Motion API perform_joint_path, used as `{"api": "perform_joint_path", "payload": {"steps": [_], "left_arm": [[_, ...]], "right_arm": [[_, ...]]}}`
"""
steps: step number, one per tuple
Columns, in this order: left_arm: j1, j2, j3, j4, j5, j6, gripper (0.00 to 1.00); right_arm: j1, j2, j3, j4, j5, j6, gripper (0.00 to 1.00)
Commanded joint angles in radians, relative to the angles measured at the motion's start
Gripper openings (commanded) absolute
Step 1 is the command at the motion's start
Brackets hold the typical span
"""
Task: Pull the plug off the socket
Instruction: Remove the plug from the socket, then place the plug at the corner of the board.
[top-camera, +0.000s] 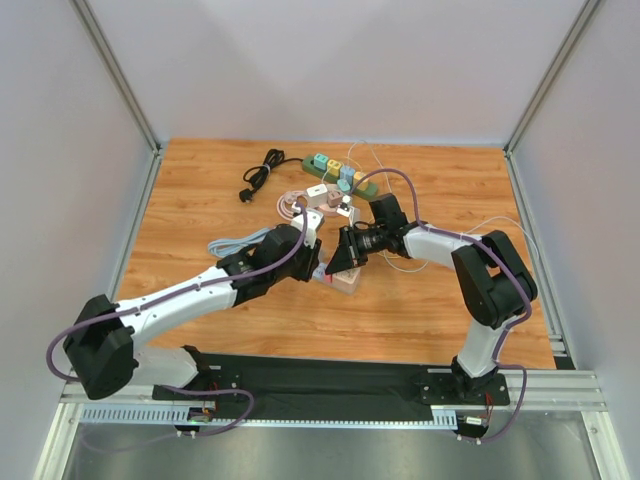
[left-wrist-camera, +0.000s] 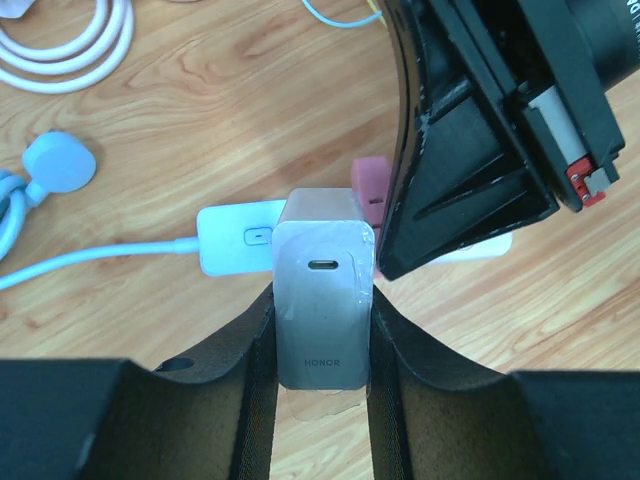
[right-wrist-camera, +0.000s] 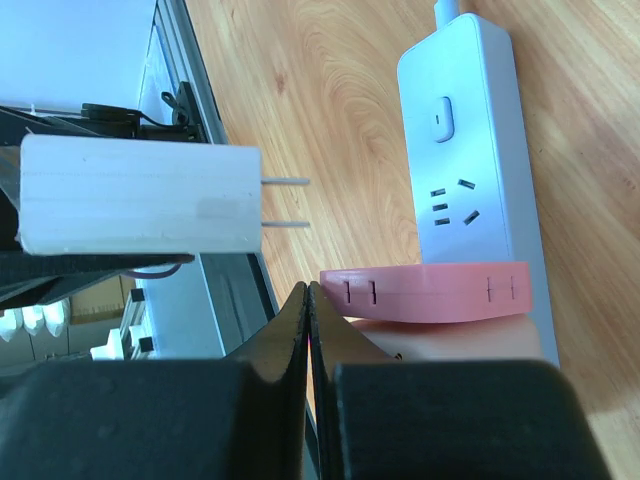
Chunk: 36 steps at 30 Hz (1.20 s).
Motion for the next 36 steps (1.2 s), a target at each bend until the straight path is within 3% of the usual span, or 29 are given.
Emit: {"api": "perform_joint_path", "payload": {"steps": [1,5,10,13,17,22,28,36], "left_arm": [[-0.004,0.039,0.077,0.009,0.032,0.014,0.0],[-0.002,0.053,0.108,-0.045,-0.007,0.012,0.0],[0.051,-0.039,0.067,-0.05,-0.011,-0.003,0.0],[0.126,-0.125,0.019,-0.024,0.054,-0.039,0.0],[0.272,-0.214,-0.002,-0.019,0.149,-0.071,0.0],[0.442,-0.225,0.002,-0.012,0.302,-0.121,0.0],[0.69,-0.18,0.013,0.08,0.474,-0.216,0.0],[0.921,0.12,0.105,0.252,0.624,-0.405,0.0]], "right_arm": [[-0.029,0.101,-0.043,-0.089,0.431,-0.132,0.0],[-0.028,0.075,-0.043,-0.079,0.364,-0.145,0.0],[-0.031,0.006,-0.032,-0.075,0.241,-0.201,0.0],[-0.032,-0.043,-0.023,-0.107,0.145,-0.279,0.0],[-0.04,-0.086,0.0,-0.141,-0.001,-0.353,0.11],[-0.043,-0.13,0.045,-0.233,-0.084,-0.431,0.17],[-0.044,-0.2,0.065,-0.294,-0.084,-0.487,0.21],[-0.057,-0.25,0.094,-0.372,0.0,-0.55,0.23]]}}
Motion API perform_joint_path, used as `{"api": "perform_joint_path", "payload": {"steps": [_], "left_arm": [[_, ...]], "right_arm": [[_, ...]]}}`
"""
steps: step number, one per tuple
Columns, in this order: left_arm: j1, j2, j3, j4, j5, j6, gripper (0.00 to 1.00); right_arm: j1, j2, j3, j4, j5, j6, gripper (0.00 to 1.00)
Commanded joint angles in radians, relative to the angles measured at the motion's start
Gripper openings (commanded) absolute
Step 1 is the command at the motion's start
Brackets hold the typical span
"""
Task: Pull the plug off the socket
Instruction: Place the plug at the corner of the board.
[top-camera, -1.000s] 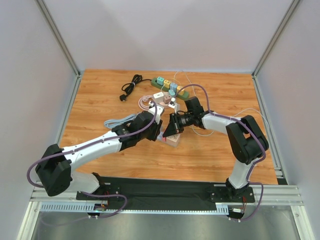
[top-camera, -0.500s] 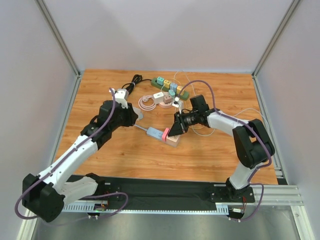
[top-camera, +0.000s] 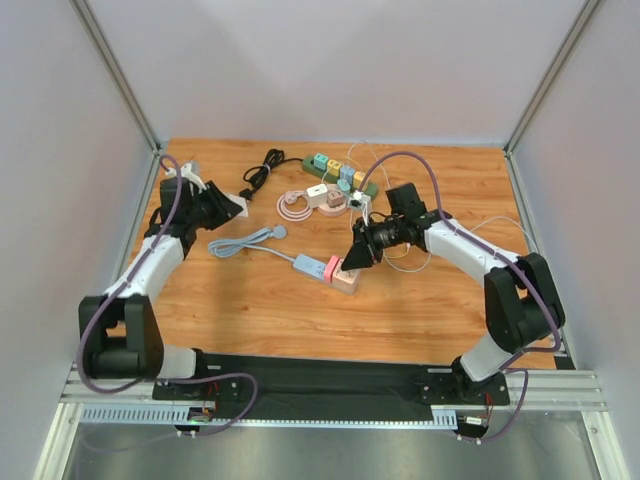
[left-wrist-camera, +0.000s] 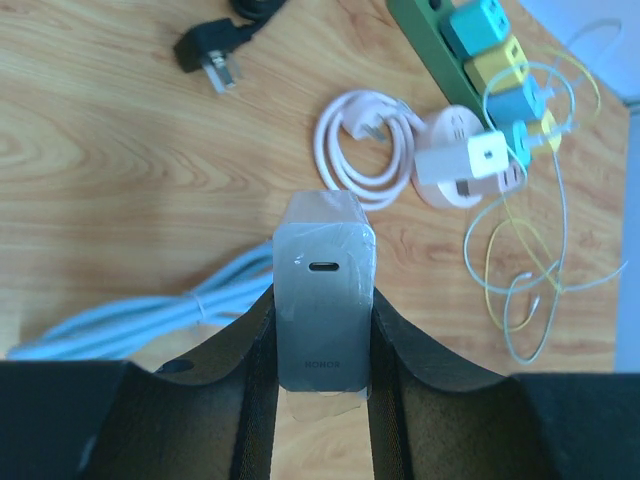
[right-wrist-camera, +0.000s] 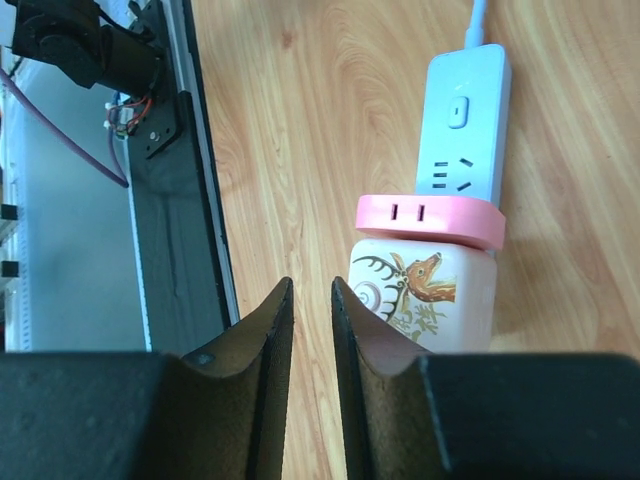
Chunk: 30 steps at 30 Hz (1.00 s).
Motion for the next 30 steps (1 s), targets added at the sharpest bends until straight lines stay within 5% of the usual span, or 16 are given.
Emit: {"api": "perform_joint_path", "payload": {"steps": [1,7,17,23,30], "left_arm": [[0.116,0.115,0.085,0.202,0.129,-0.154,0.0],[0.216,0.448,0.292,0.203,0.178,-0.196,0.0],[0.311,0.771,0.594,0.039,0.197,-0.159,0.01],[0.313,0.849,0.7,-0.118,0.157,-0.073,0.22],[0.319,0.838,0.67,-0.189,0.08,-0.026,0.68]], "right_arm": [[-0.011,-0.057,0.041,-0.048,0.055,-0.066,0.24],[-0.017,-0.119,0.039,-0.066,0.104,-0.095,0.26],[-0.018,-0.139,0.051,-0.094,0.129,-0.118,0.27],[-0.02,-0.129,0.059,-0.114,0.142,-0.138,0.28],[-0.029,-0.157,0.061,-0.124,0.159,-0.158,0.31]]}}
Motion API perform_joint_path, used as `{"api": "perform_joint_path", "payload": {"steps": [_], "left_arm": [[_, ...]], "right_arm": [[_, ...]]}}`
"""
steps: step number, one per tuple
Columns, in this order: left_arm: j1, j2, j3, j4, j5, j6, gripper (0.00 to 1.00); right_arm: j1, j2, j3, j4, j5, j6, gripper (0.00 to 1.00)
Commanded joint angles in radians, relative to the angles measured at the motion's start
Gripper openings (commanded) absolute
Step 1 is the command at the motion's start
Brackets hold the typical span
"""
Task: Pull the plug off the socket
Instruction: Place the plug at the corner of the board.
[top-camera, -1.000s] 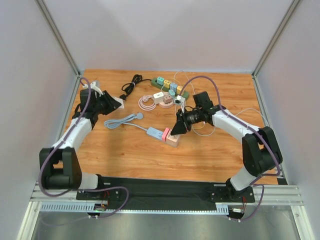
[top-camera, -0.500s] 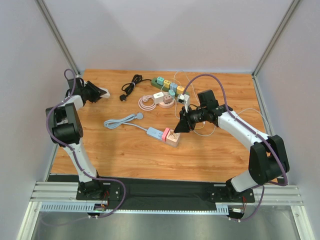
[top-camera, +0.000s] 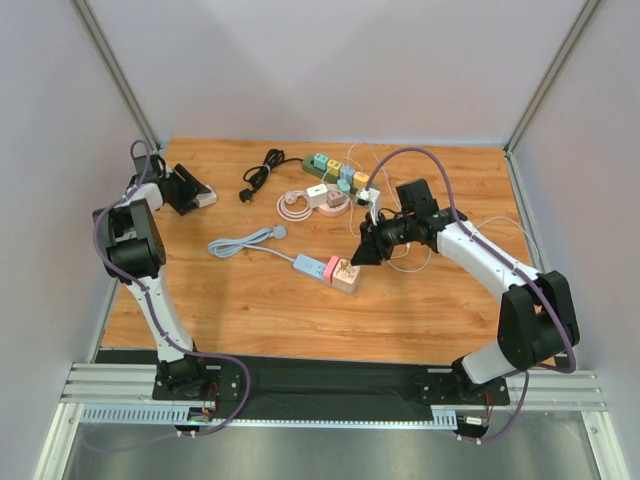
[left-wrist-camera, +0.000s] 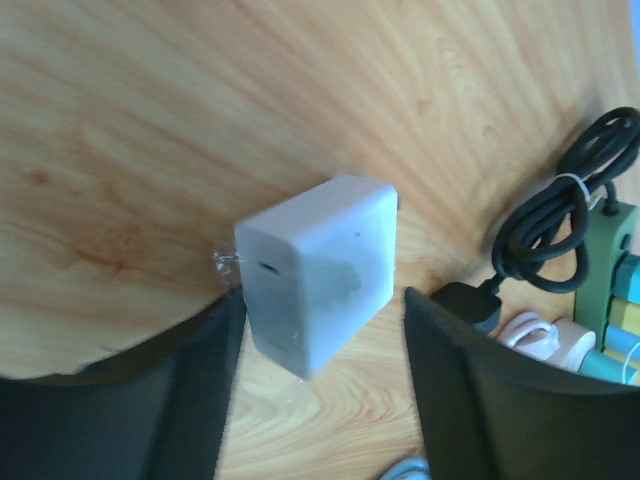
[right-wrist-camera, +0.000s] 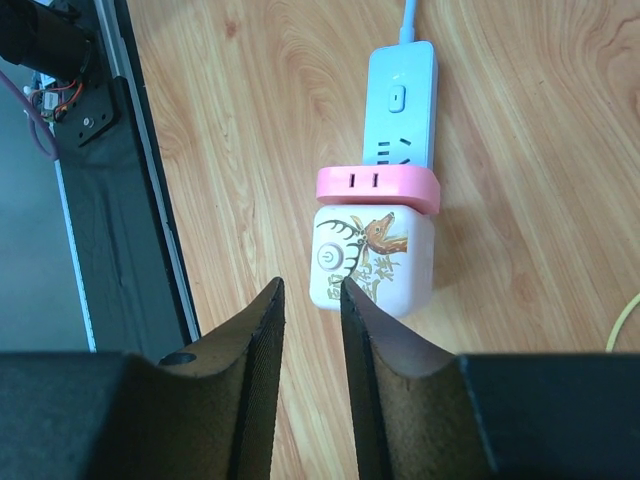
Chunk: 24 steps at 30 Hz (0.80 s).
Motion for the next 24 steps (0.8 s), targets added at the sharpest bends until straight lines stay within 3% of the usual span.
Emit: {"api": "perform_joint_path", "payload": {"steps": [1,3,5,8,13,24], "left_arm": [[0.009,-0.038,-0.007,-0.055,-0.041,0.048,0.74],[0.011,-0.068,-0.033,-0.059,-0.061,0.071,0.86],[0.011,-0.124,-0.056,-0.067,-0.088,0.091,0.89],[0.012,-0.222,-0.1,-0.085,-0.133,0.13,0.89],[0.011,-0.438,-0.217,-0.064,-0.16,0.167,0.93],[-0.089,-0.886,-0.556,-0.004,-0.144,0.162,0.93]], "right_arm": [[-0.012,-0.046,0.04,-0.008,0.014,-0.036,0.31],[-0.012,-0.047,0.041,-0.013,0.012,-0.042,0.32],[-0.013,-0.058,0.043,-0.019,0.014,-0.048,0.34],[-0.016,-0.077,0.044,-0.042,0.017,-0.08,0.4],[-0.03,-0.112,0.037,-0.056,0.023,-0.128,0.58],[-0.062,-0.17,0.001,-0.066,-0.03,-0.214,0.63]]}}
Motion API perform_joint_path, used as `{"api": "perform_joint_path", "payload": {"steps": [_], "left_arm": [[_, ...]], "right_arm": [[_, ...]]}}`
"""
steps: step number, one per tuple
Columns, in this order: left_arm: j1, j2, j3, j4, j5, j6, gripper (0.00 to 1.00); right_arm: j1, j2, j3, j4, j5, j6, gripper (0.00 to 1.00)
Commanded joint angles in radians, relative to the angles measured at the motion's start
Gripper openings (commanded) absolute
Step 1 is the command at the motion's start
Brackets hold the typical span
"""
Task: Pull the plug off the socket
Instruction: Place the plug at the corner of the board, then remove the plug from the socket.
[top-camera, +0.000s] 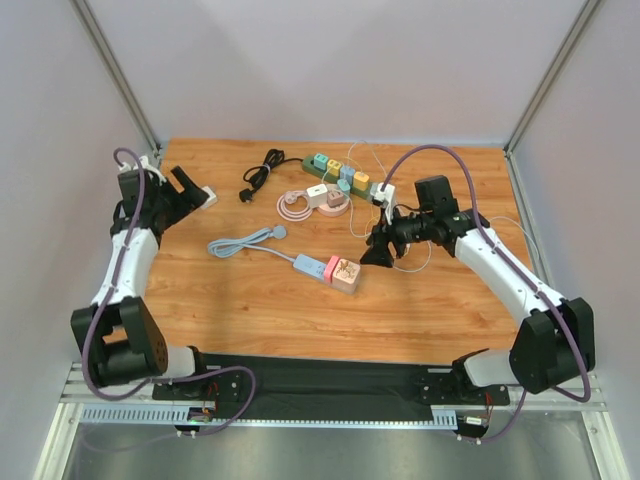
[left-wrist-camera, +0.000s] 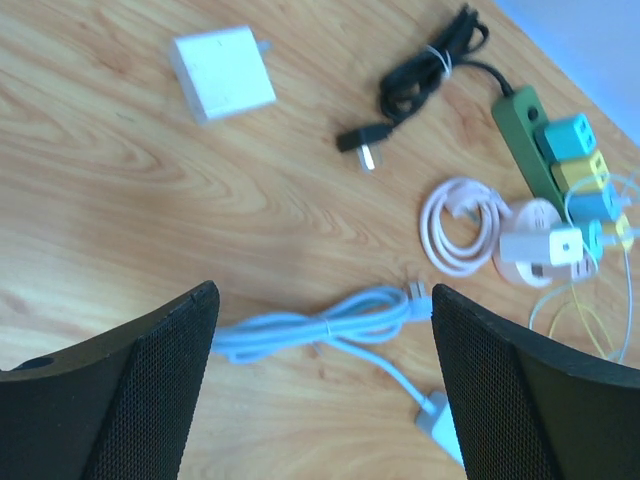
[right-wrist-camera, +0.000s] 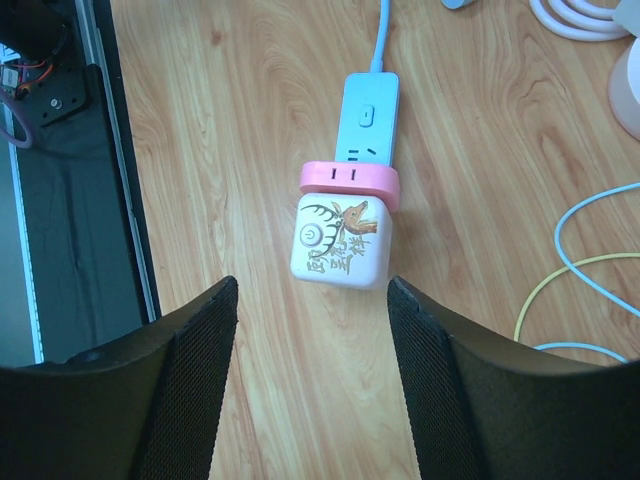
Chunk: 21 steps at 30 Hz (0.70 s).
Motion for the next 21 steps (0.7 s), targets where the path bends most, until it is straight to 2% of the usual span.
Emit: {"api": "perform_joint_path", "payload": {"steps": [1,8,12,18,21], "left_arm": [[-0.043,-0.13,-0.074,0.018,0.016,0.012,0.93],[-0.181,-0.331,-0.238,0.029,0.116,-0.014,0.94],[-0.27,-0.397,-0.293,0.038,0.153,-0.032,0.94],[-0.462,-0.426,-0.307,-0.013,0.091,-0.004,0.95],[-0.555,-0.431,-0.31,-0.033,0.017,0.008,0.95]], "right_arm": [[-0.014,-0.039,-0.001,-0.002,-0.035,-0.059,0.63],[-0.022,-0.045,0.005,-0.014,-0.026,-0.064,0.64],[-0.025,-0.056,0.008,-0.021,-0.006,-0.067,0.7],[-0.045,-0.076,0.004,-0.011,-0.002,-0.055,0.79],[-0.056,-0.082,-0.001,0.001,0.001,-0.043,0.84]]}}
